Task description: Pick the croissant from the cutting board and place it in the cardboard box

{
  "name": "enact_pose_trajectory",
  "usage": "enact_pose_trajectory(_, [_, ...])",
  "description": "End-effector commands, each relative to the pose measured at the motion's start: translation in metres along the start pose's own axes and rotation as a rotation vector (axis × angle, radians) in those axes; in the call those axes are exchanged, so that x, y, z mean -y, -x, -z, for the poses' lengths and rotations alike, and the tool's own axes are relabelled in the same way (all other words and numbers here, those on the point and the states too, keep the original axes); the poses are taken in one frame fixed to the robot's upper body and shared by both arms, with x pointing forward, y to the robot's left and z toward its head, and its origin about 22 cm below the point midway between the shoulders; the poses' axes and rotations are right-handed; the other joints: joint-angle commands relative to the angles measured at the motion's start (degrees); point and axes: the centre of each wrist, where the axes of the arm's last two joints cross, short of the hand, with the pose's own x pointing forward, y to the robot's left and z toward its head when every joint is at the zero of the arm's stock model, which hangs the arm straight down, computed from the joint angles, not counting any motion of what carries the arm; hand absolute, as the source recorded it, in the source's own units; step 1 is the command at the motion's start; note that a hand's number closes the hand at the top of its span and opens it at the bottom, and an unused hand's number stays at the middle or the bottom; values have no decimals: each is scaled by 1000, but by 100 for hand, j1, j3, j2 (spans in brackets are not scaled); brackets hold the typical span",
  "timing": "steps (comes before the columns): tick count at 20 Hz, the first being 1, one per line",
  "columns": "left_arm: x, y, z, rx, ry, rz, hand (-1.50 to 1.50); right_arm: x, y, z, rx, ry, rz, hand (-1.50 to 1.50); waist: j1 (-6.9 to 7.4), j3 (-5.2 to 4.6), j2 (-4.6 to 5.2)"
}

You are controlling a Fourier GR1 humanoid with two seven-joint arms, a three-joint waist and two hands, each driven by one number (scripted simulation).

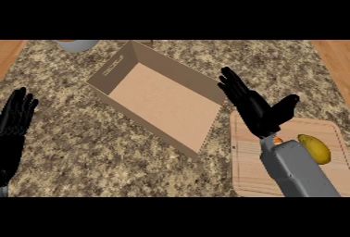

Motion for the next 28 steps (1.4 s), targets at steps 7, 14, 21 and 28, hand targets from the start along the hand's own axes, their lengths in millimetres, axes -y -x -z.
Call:
enact_pose_trajectory(7, [14, -3, 10, -26, 201, 127, 0, 71, -170, -25, 226, -102, -1003, -150, -707, -34, -196])
enact_pose_trajectory(14, [34, -7, 30, 6, 290, 117, 0, 110, -178, -79, 323, -316, -1261, -150, -373, 58, -8])
enact_pose_trajectory(21, [58, 10, 29, -1, 324, 130, 0, 109, -176, -116, 253, -469, -1511, -150, -265, 44, -35])
enact_pose_trajectory(28, [64, -6, 48, 13, 325, 137, 0, 52, -155, -129, -20, -621, -1818, -150, -147, 35, -31])
